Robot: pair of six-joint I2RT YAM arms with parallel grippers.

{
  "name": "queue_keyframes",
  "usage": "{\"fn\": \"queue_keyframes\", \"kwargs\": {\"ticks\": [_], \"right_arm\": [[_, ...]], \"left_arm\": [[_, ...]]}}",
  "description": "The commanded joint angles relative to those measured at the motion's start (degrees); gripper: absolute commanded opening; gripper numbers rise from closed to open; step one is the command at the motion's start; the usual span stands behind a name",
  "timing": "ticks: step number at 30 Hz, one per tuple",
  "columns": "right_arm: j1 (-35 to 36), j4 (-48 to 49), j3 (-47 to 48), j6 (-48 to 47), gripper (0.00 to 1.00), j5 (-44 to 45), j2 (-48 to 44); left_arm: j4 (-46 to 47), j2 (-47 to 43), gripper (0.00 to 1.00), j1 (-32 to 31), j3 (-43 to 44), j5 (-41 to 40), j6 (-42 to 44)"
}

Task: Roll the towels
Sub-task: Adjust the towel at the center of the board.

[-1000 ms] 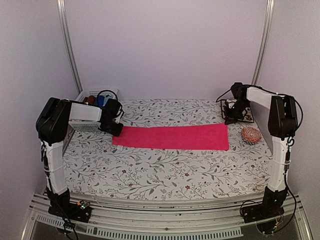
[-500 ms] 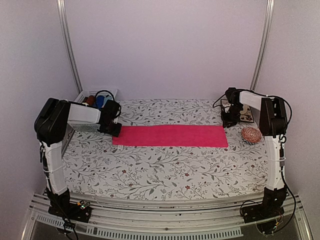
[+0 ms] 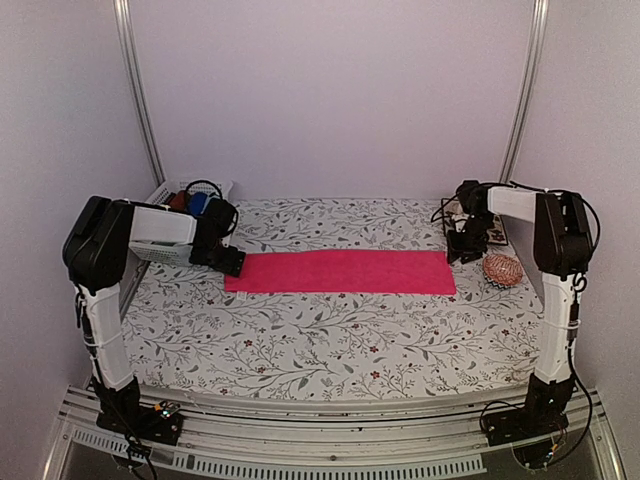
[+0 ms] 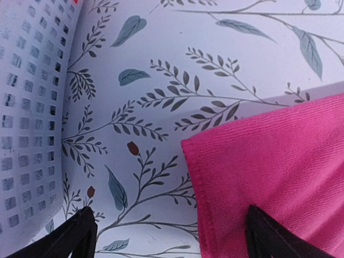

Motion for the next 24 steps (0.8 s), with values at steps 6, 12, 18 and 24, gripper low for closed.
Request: {"fn": "queue_keyframes", "kwargs": {"ticks": [6,12,18,24], "right_arm": [[-1.8,3.7,-10.2,1.2,0.43,3.2,-6.2],[-3.7,4.5,-14.3,0.9,0.42,5.6,-8.5],[-4.8,6.7,-16.3,1.5,0.43,-3.6,-10.8],[-4.7,11.8,-17.8,6.3,0.44,-19.4,-12.5]], "left_arm": [[-2.6,-0.3,0.97,-1.4,3.7,-0.4,2.0],[-2.4,-0.8,0.97,-1.8,5.1,-1.9,1.8],[-1.3,-2.0,0.97,-4.3,5.5,-2.1,4.0],[-1.2,-2.5,0.97,-6.9,4.5,-1.4,4.3]]}}
